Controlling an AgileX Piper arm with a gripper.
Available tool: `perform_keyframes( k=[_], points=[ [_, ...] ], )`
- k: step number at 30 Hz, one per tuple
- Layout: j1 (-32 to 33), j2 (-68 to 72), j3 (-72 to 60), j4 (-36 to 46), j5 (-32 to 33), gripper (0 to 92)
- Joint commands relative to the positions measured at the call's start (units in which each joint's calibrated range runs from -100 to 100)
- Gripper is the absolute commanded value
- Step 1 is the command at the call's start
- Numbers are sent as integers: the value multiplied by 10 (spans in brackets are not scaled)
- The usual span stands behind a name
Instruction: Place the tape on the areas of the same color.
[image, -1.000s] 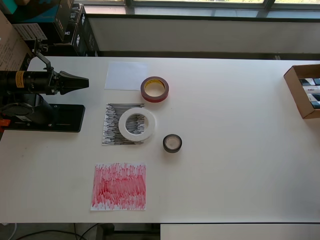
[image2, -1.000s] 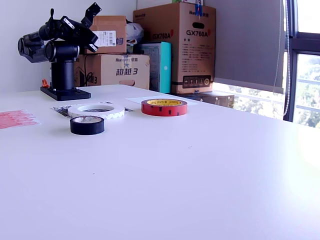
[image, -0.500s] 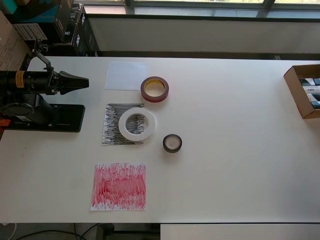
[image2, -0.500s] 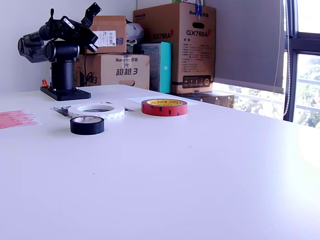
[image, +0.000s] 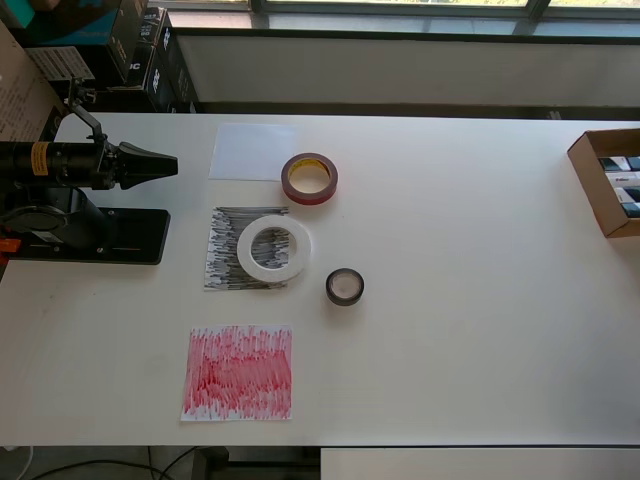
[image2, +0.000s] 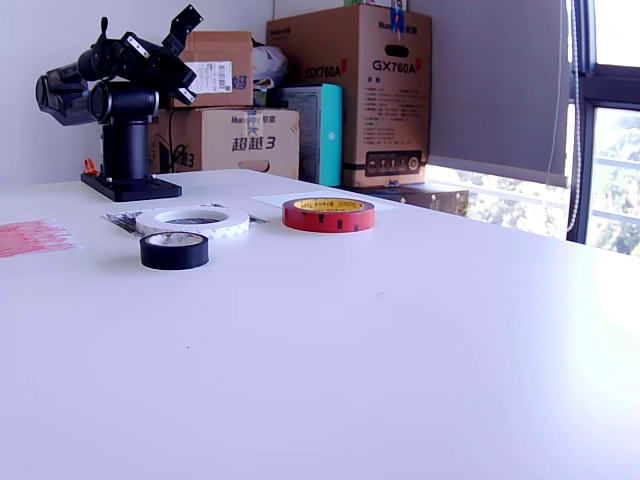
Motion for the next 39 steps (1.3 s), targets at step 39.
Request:
perform_keyframes(
  k=[39],
  points=[
    [-1, 453, -352, 12, -3, 4]
  ],
)
